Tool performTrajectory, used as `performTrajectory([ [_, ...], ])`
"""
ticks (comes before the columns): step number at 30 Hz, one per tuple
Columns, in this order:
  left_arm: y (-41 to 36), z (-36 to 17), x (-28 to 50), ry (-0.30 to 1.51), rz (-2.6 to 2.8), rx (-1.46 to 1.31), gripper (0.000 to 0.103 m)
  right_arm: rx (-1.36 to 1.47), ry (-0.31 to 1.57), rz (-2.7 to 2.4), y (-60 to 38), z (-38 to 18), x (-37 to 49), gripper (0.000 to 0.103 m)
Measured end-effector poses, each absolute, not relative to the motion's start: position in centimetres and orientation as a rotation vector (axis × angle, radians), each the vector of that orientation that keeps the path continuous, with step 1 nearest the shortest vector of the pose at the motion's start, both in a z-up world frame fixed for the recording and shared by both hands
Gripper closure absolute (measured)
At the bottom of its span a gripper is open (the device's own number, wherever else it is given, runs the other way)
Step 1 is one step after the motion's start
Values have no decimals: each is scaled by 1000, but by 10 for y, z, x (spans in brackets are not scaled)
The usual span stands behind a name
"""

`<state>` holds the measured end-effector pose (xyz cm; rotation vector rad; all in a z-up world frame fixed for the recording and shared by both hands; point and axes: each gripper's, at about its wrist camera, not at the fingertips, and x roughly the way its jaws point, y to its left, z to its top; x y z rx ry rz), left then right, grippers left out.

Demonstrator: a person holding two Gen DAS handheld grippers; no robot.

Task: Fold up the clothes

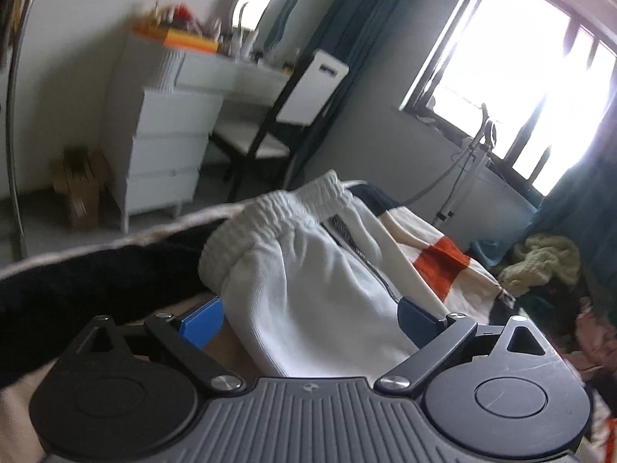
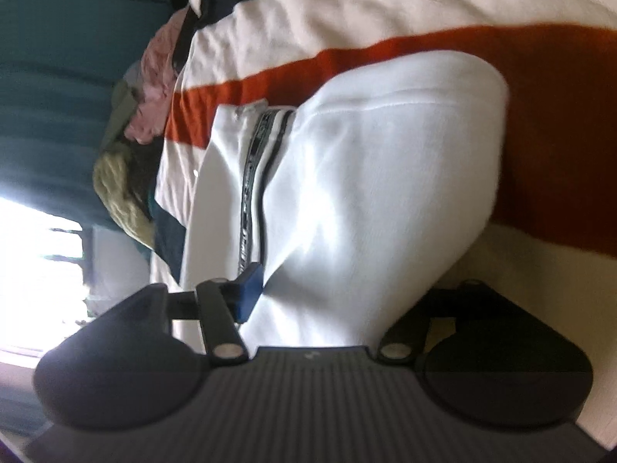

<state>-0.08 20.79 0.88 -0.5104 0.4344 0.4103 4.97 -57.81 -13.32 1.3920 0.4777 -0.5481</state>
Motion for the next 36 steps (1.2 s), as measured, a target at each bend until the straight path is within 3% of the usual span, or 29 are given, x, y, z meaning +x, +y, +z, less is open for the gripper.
performTrajectory([
  [6,181,13,10,411,321,-439,4,1406,439,-498,-581,-131,47,40],
  [13,138,-5,42,540,8,-392,2,1337,263,-283,-580,-108,52,39],
  [21,92,-55,86,813,-85,-228,0,1223,443,-474,-579,-111,55,41],
  [24,81,-63,90,844,-74,-153,0,1177,463,-543,-580,-110,59,53],
  [29,77,-63,88,840,-75,-140,0,1053,500,-593,-576,-102,68,82],
  [36,85,-55,89,806,-65,-175,0,872,393,-598,-548,-55,71,89],
])
